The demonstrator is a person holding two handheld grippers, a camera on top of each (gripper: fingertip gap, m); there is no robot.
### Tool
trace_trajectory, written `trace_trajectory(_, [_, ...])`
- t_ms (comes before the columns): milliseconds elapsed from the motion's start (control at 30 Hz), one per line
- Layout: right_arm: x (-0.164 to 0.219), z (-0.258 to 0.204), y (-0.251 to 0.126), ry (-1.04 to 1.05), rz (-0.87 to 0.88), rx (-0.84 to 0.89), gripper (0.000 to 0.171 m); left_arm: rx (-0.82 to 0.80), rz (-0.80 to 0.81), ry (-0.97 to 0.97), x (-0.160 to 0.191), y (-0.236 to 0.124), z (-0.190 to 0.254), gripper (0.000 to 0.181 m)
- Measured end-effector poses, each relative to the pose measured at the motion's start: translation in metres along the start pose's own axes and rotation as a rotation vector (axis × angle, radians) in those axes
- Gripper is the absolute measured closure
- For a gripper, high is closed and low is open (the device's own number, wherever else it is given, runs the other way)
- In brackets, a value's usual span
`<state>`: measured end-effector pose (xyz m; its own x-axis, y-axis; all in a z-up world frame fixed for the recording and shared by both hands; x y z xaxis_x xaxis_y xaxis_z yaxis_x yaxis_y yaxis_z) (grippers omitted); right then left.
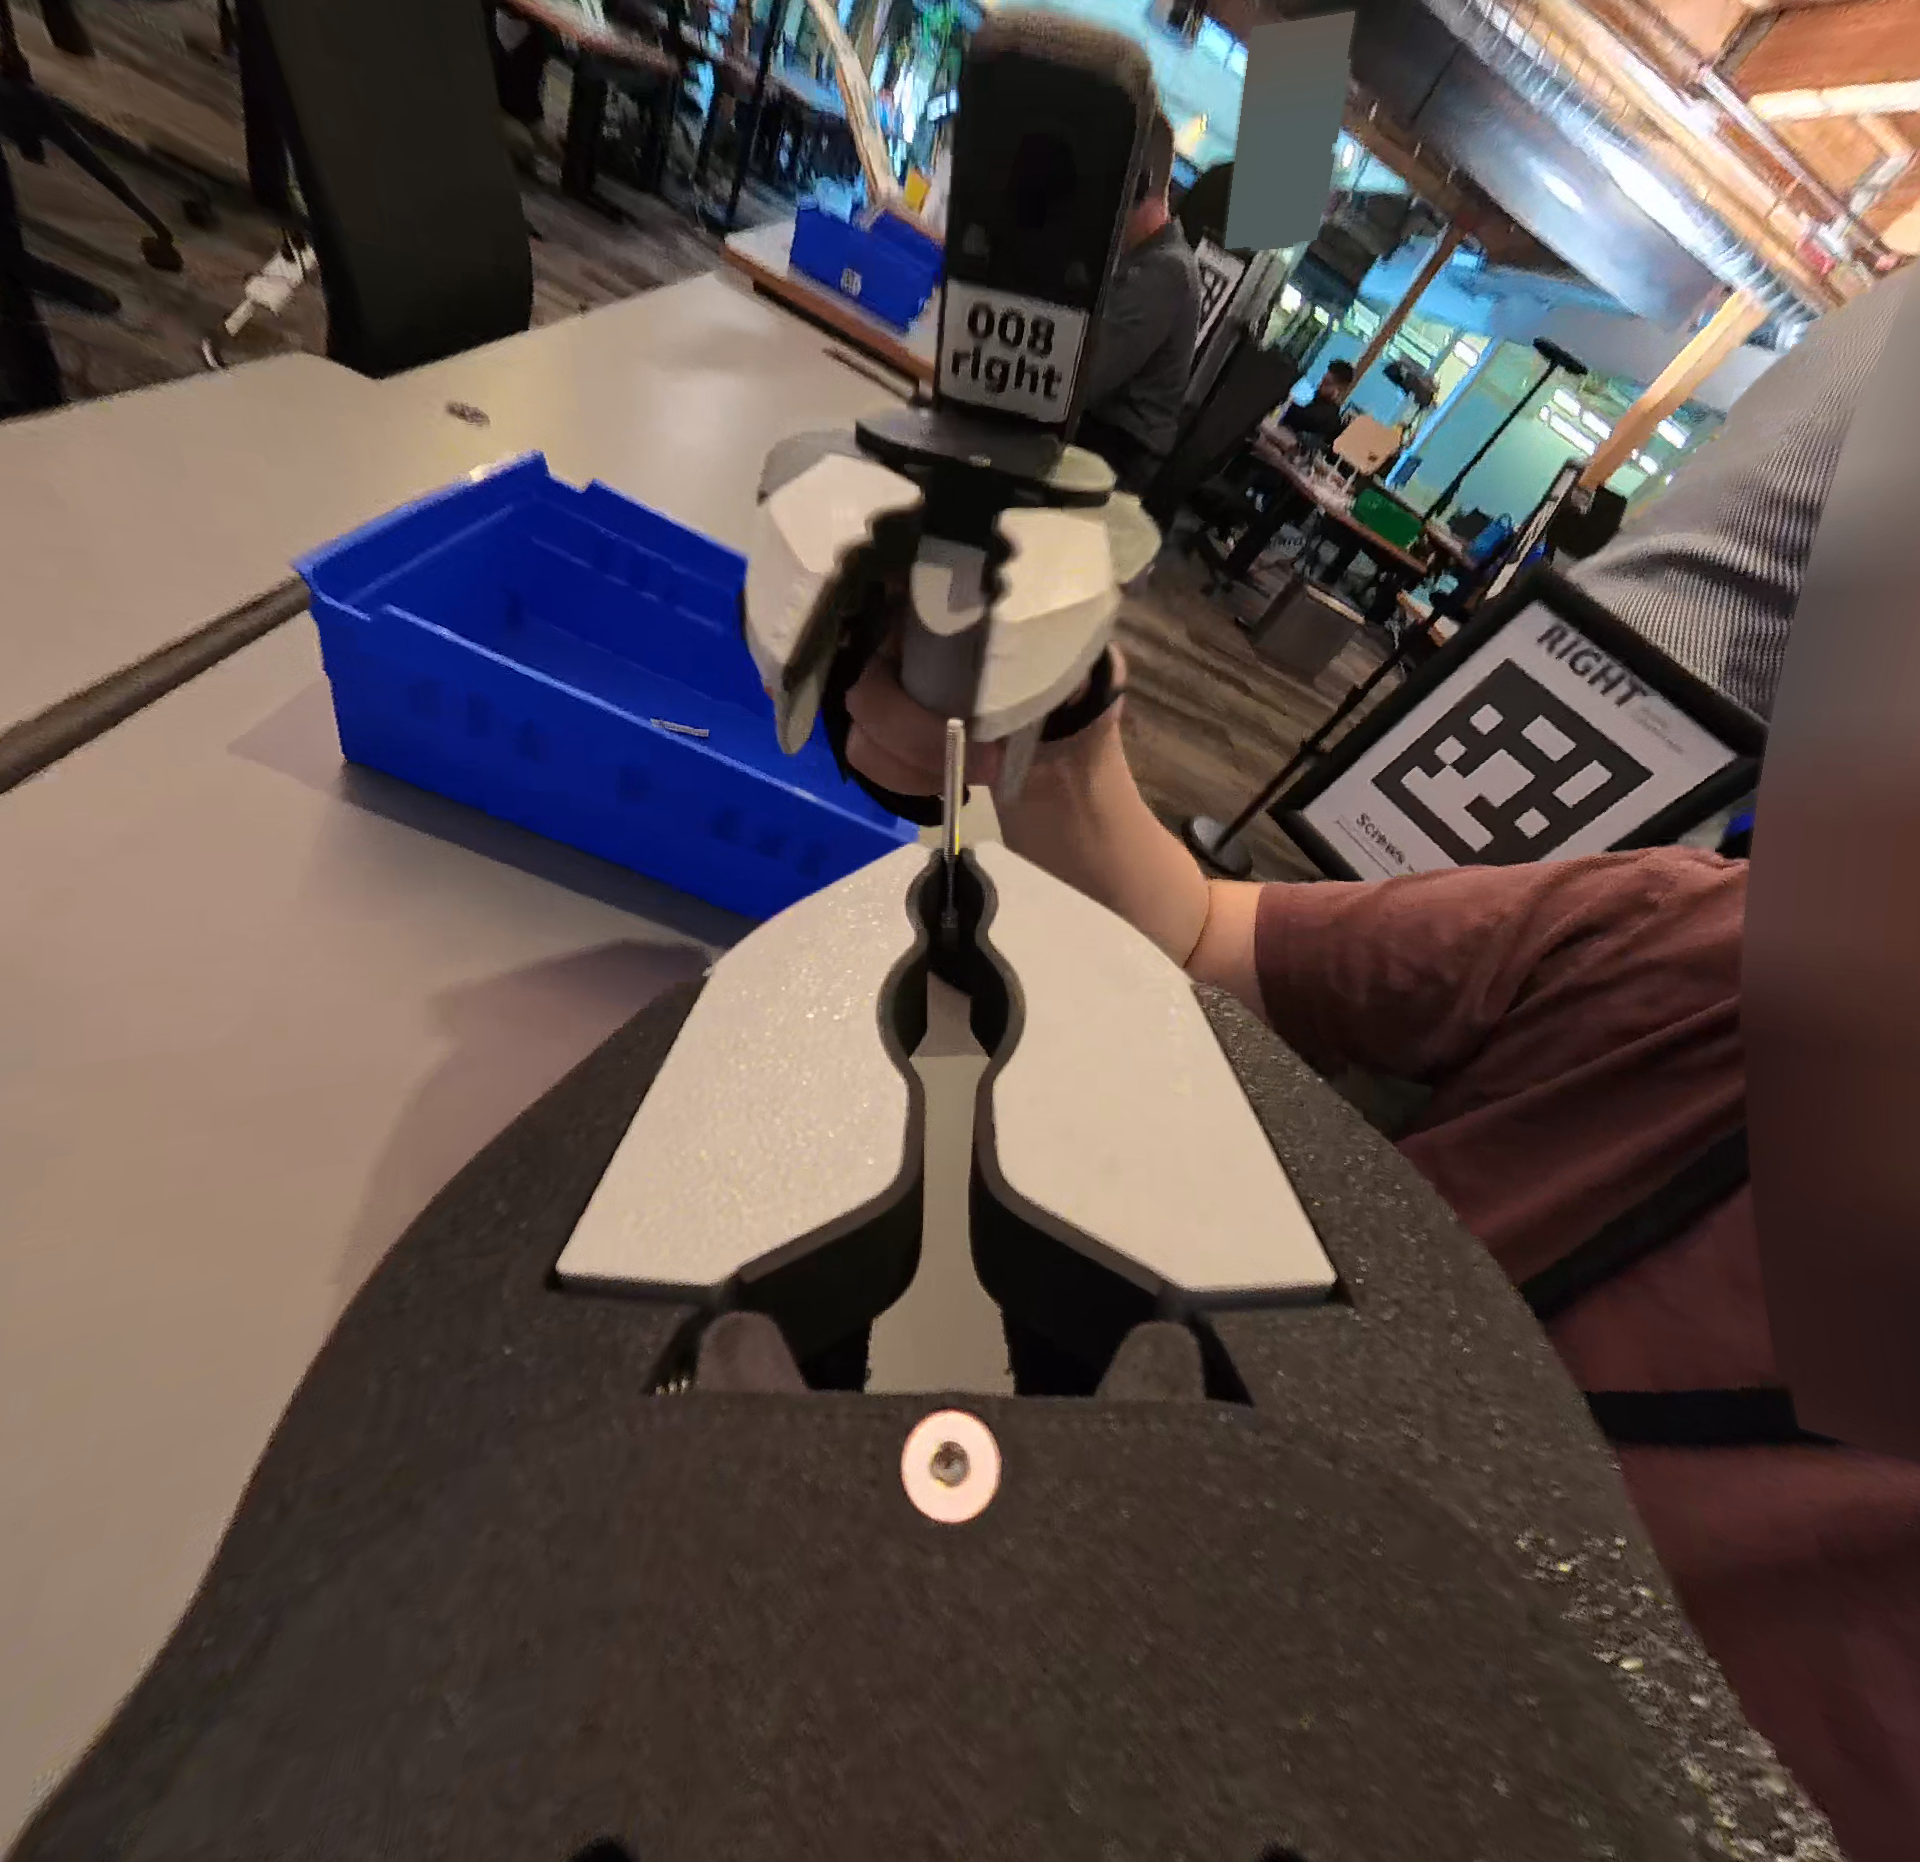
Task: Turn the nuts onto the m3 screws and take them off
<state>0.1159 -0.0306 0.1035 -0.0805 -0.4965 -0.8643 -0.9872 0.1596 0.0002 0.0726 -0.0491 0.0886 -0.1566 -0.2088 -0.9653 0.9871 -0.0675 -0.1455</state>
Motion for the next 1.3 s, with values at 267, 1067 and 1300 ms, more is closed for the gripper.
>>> trace_trajectory(267, [0.112, 0.083, 0.021, -0.246, -0.672, 0.408, 0.151, -0.365, -0.010, 0.172, 0.002, -0.071, -0.024, 0.179])
trace_trajectory(1067, [0.204, 0.134, 0.056, -0.373, -1.197, 0.350, 0.155, -0.592, -0.047, 0.234, -0.004, -0.160, -0.030, 0.179])
trace_trajectory(1300, [0.206, 0.135, 0.059, -0.349, -1.197, 0.339, 0.160, -0.575, -0.077, 0.239, 0.000, -0.153, -0.030, 0.179])
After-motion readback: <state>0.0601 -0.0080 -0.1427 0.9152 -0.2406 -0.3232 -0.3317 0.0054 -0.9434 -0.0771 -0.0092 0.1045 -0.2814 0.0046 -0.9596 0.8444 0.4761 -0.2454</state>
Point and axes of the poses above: each gripper's, where its closed fingertips meet, y out along the fingers, x out of its underside, z = x × y across the jaws, the point moved 2 cm from there along -y, back along the fingers, and after that the axes turned 14 degrees about y, right-handed, at the moved point
